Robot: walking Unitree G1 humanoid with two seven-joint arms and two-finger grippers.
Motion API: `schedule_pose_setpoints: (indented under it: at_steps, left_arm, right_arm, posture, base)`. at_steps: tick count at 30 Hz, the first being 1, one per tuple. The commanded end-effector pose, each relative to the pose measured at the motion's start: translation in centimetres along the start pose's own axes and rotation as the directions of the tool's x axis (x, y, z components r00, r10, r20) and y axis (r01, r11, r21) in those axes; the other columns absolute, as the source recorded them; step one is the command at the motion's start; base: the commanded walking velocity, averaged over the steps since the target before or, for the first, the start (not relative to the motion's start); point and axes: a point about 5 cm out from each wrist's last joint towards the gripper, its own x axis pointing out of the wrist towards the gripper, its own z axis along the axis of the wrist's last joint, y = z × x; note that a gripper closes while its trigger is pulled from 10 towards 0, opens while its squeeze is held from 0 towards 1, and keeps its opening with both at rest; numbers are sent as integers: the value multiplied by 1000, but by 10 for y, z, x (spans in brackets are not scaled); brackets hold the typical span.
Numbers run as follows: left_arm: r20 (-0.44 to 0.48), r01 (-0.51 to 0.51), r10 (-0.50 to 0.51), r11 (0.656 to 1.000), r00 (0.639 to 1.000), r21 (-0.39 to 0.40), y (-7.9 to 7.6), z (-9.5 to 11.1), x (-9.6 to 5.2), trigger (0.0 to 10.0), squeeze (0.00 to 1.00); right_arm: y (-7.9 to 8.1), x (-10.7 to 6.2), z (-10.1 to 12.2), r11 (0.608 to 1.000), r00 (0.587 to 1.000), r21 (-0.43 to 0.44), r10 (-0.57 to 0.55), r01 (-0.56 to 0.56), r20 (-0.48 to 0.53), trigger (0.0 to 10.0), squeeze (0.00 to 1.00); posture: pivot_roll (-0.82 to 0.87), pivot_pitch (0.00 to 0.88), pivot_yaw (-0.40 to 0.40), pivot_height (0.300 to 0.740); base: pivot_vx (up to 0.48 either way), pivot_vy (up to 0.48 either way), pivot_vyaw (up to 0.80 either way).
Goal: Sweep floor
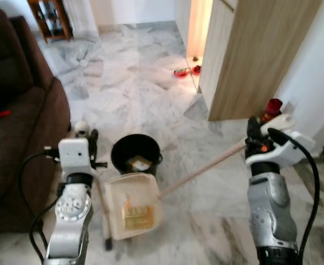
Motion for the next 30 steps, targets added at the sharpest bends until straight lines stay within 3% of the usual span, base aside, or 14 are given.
schedule_pose_setpoints:
  at_steps: [1,10,13,14,18,30]
  left_arm:
    - [58,3,-4,1000,998,19,-1,10,2,10000,0]
    - [72,6,-8,1000,997,24,0,12,2,10000,0]
    - [73,6,-8,1000,997,25,0,12,2,10000,0]
    - [78,15,-17,999,997,34,-1,13,3,10000,0]
    - [86,23,-27,999,996,47,-2,15,3,10000,0]
    - [70,8,-12,998,997,64,1,13,3,10000,0]
  right_arm:
    - [5,3,20,999,996,37,20,-23,88,10000,0]
    - [28,9,63,995,967,-1,99,-102,233,10000,0]
    - [29,9,64,995,967,-3,100,-103,235,10000,0]
    - [38,13,79,993,952,-6,118,-121,284,10000,0]
    - [53,20,104,989,921,12,131,-145,366,10000,0]
    - [58,23,111,989,915,42,118,-145,385,10000,0]
  posture:
    - [14,72,44,740]
    - [13,85,48,740]
    - [13,85,48,740]
    - [12,87,52,740]
    - [14,87,53,740]
    - [22,88,49,740]
  base:
    - [0,0,0]
    - [0,0,0]
    - [0,0,0]
    - [0,0,0]
    - [0,0,0]
    - [0,0,0]
